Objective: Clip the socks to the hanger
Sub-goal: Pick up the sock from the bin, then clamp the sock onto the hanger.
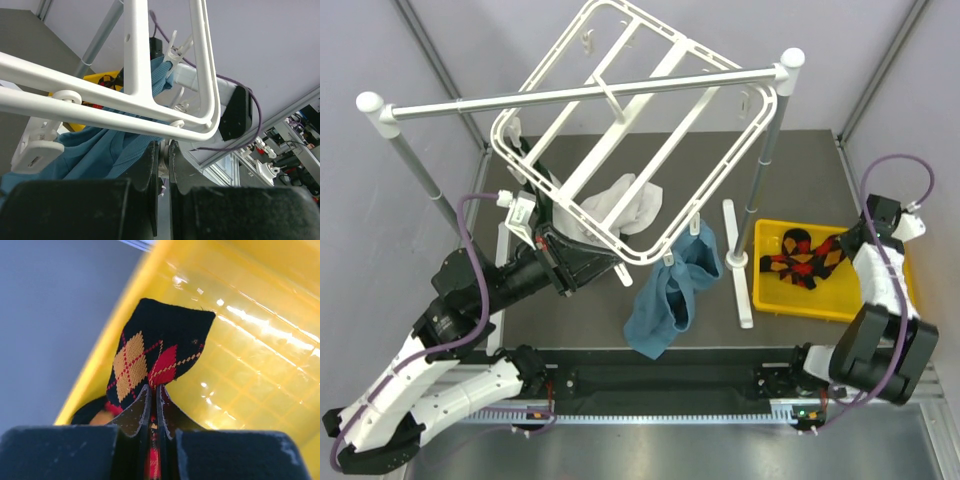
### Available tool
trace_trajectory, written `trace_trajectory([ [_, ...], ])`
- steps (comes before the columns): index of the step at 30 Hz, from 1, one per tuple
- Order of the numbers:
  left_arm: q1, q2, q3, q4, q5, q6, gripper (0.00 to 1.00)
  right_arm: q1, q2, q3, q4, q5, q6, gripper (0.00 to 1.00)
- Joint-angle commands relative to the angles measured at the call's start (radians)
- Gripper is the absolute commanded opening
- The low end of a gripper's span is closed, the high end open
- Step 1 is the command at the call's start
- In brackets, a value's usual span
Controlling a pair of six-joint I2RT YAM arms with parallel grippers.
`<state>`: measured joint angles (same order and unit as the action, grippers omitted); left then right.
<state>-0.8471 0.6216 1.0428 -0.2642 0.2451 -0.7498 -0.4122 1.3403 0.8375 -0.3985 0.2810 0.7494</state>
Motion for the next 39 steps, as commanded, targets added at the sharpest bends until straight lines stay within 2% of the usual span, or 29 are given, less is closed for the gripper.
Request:
trace_trajectory([
  [1, 0.000, 0.001, 0.003, -0.017, -0.007, 0.003, 0.00, 0.053, -0.194, 0.008, -0.025, -0.068, -0.140, 0.00],
  [4, -0.001, -0.002, 0.010, -0.020, -0.015, 0.001, 0.00, 0.143, -0.349, 0.006, -0.039, -0.146, -0.273, 0.00],
  [9, 0.000, -0.007, 0.003, -0.020, -0.026, 0.006, 0.00, 0.358, -0.579, 0.038, -0.219, -0.178, -0.364, 0.00],
  [12, 0.000, 0.003, 0.008, -0.021, -0.020, 0.004, 0.00, 0.436, -0.705, 0.037, -0.307, -0.276, -0.396, 0.00],
  [15, -0.001, 0.006, 0.002, -0.024, -0.021, 0.009, 0.00, 0.464, -0.776, 0.083, -0.397, -0.454, -0.444, 0.00],
  [17, 0.000, 0.003, -0.003, -0.026, -0.032, 0.004, 0.00, 0.472, -0.777, 0.170, -0.509, -0.575, -0.508, 0.00],
  [19, 0.000, 0.001, -0.003, -0.029, -0.044, -0.006, 0.00, 0.525, -0.762, 0.236, -0.589, -0.621, -0.556, 0.00],
  [21, -0.001, 0.003, 0.000, -0.038, -0.046, -0.011, 0.00, 0.614, -0.759, 0.297, -0.637, -0.690, -0.556, 0.00],
  [25, 0.000, 0.006, -0.006, -0.041, -0.066, -0.006, 0.00, 0.703, -0.759, 0.403, -0.717, -0.807, -0.555, 0.00],
  [30, -0.001, 0.032, 0.014, -0.038, -0.060, -0.010, 0.00, 0.835, -0.796, 0.402, -0.724, -0.933, -0.548, 0.00],
  [34, 0.000, 0.041, 0.017, -0.038, -0.067, -0.013, 0.00, 0.900, -0.828, 0.344, -0.660, -1.078, -0.529, 0.00],
  [39, 0.000, 0.062, 0.020, -0.038, -0.066, -0.019, 0.00, 0.964, -0.790, 0.390, -0.646, -1.102, -0.518, 0.00],
])
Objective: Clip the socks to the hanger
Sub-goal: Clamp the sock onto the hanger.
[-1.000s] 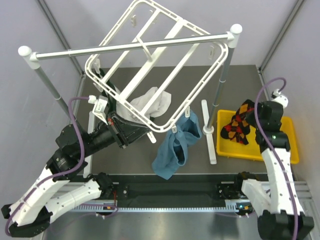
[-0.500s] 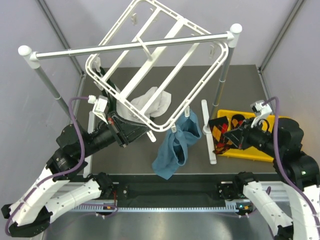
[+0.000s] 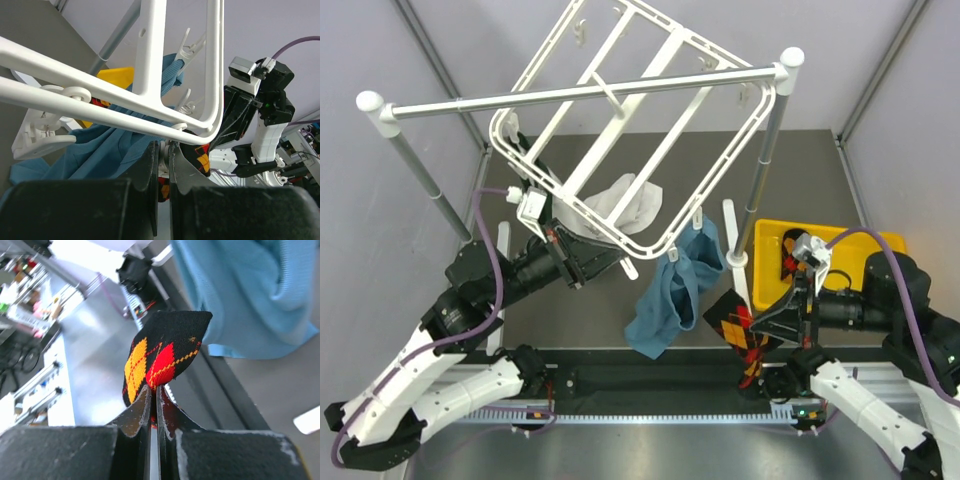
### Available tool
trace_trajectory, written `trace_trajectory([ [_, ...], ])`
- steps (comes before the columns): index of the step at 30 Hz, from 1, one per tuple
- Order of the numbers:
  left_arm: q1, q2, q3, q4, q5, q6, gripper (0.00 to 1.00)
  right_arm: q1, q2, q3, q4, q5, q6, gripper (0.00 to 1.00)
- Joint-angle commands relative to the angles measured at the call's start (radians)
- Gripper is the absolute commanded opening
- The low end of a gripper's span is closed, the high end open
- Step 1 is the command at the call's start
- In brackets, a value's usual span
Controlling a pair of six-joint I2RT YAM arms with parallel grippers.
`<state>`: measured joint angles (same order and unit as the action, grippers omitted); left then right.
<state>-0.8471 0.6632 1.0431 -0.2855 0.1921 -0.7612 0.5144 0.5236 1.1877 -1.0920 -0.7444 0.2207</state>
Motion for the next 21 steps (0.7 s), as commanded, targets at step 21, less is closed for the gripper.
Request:
trace_trajectory([
  [21, 0.000, 0.049, 0.012, -0.026, -0.068, -0.050, 0.00, 0.747, 0.321, 0.165, 0.441, 0.571, 0.135, 0.00],
])
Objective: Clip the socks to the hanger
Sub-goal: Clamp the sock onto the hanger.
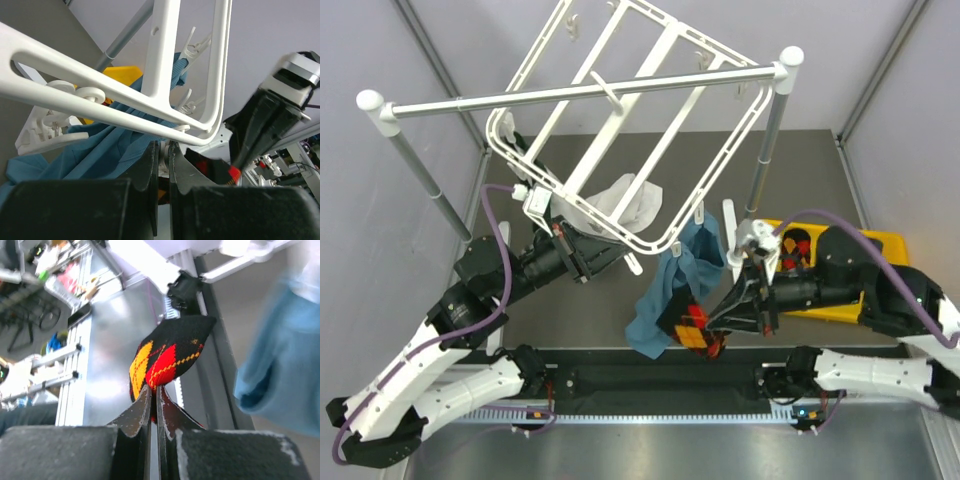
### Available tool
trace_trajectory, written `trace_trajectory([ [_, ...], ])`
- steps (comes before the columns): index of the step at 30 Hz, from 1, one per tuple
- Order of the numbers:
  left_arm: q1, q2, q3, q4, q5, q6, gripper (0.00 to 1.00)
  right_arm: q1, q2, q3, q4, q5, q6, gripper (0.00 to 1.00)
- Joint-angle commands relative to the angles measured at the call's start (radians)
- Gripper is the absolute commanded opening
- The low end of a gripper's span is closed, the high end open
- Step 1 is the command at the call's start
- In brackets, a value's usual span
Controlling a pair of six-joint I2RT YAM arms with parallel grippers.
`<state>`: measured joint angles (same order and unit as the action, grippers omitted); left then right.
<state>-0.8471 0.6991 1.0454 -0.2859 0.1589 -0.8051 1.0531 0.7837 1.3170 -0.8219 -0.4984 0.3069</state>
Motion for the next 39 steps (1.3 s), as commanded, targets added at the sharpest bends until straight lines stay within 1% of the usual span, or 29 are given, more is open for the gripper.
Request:
trace_trajectory([
  [1, -0.001, 0.013, 0.016, -0.027, -0.033, -0.008, 0.00, 0.296, 0.087, 0.056, 0.173, 0.410, 0.037, 0.00],
  [2, 0.000, 0.013, 0.021, -0.035, -0.027, -0.008, 0.00, 0.435, 0.130, 0.071, 0.178, 0.482, 0.017, 0.00],
  [3, -0.001, 0.011, 0.025, -0.038, -0.027, -0.008, 0.00, 0.477, 0.150, 0.088, 0.181, 0.579, 0.011, 0.00],
  [4, -0.001, 0.008, 0.028, -0.039, -0.022, -0.009, 0.00, 0.510, 0.181, 0.114, 0.182, 0.606, 0.009, 0.00],
  [8, 0.000, -0.015, 0.028, -0.042, -0.024, -0.012, 0.00, 0.510, 0.207, 0.105, 0.191, 0.687, 0.015, 0.00],
  [11, -0.001, -0.029, 0.024, -0.044, -0.018, -0.017, 0.00, 0.512, 0.207, 0.084, 0.236, 0.718, 0.023, 0.00],
  [15, 0.000, -0.041, 0.013, -0.033, -0.009, -0.026, 0.00, 0.510, 0.207, 0.065, 0.251, 0.843, 0.029, 0.00],
  [17, 0.000, -0.044, 0.010, -0.029, -0.006, -0.031, 0.00, 0.510, 0.204, 0.053, 0.273, 0.868, 0.026, 0.00],
  [23, 0.000, -0.046, 0.024, -0.027, 0.010, -0.031, 0.00, 0.507, 0.201, 0.039, 0.283, 0.890, 0.021, 0.00],
  [27, 0.000, -0.046, 0.027, -0.024, 0.007, -0.031, 0.00, 0.509, 0.195, 0.024, 0.277, 0.865, 0.029, 0.00],
  [31, -0.001, -0.044, 0.028, -0.024, 0.002, -0.031, 0.00, 0.509, 0.160, -0.033, 0.286, 0.819, 0.028, 0.00],
  [36, 0.000, -0.049, 0.022, -0.035, -0.032, -0.029, 0.00, 0.509, 0.117, -0.107, 0.328, 0.807, 0.023, 0.00],
  [39, 0.000, -0.046, 0.018, -0.022, -0.024, -0.034, 0.00, 0.509, 0.114, -0.111, 0.343, 0.819, 0.017, 0.00],
])
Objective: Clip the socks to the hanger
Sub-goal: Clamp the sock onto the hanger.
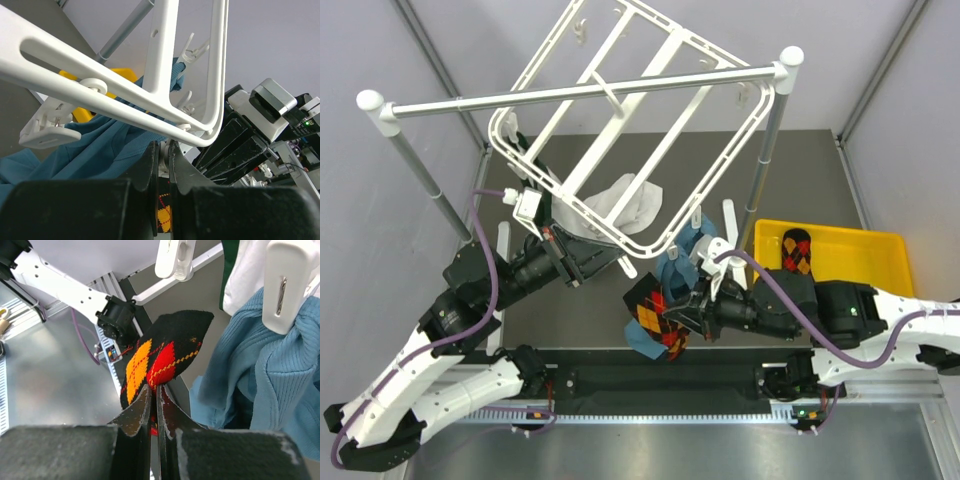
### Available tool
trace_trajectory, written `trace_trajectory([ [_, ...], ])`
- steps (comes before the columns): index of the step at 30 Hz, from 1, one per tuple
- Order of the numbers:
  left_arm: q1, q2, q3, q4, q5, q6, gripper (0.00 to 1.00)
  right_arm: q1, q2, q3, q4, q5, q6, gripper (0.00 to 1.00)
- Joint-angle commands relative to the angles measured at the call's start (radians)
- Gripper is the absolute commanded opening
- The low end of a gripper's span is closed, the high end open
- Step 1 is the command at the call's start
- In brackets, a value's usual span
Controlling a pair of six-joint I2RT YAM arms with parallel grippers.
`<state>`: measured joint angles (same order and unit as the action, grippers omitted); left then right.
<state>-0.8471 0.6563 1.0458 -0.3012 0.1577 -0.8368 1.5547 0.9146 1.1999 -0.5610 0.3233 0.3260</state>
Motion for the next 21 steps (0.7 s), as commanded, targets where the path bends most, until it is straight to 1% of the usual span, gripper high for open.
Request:
trace_trajectory([
  [1, 0.000, 0.000, 0.017, -0.006, -0.014, -0.002, 0.00, 0.007, -0.014, 0.010, 0.081, -0.001, -0.008, 0.00],
  [10, 0.000, -0.004, 0.020, -0.006, 0.009, -0.001, 0.00, 0.007, 0.020, 0.049, 0.119, -0.001, -0.038, 0.00],
  [21, 0.000, -0.006, 0.019, -0.010, 0.022, 0.007, 0.00, 0.007, 0.023, 0.089, 0.122, -0.006, -0.051, 0.00],
])
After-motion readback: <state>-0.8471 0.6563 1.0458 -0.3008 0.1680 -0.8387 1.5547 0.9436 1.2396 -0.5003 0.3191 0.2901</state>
